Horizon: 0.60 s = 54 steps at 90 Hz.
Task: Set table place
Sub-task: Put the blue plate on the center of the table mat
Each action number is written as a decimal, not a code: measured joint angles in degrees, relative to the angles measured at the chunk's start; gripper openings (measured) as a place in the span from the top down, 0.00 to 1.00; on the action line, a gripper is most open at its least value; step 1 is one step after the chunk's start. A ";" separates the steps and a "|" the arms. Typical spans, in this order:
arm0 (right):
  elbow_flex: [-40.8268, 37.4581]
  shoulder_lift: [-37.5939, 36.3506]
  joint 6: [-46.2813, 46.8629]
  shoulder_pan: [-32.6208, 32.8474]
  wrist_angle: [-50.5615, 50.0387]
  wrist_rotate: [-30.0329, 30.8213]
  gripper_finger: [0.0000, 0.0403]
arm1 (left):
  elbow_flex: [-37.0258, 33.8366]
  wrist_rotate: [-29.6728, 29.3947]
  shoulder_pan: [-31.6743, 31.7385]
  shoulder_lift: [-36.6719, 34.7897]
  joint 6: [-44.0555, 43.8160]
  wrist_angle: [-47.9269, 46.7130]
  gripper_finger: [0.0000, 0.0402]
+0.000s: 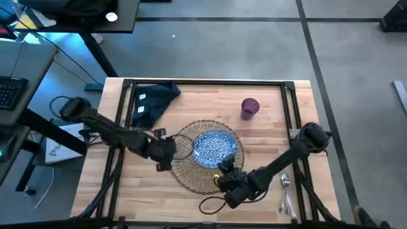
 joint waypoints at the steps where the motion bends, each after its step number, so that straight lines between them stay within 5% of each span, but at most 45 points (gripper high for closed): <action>1: 0.00 0.13 -0.17 -0.09 0.40 0.06 1.00 | -0.20 -0.03 -0.35 0.16 -0.37 0.42 0.83; 27: 0.00 2.82 -3.29 -2.58 6.33 -0.64 1.00 | -10.00 -1.92 -0.82 6.94 -2.63 18.77 0.83; 54: -0.02 4.79 -2.66 -4.29 7.97 -2.29 1.00 | -11.50 -3.34 4.46 9.95 0.06 22.89 0.83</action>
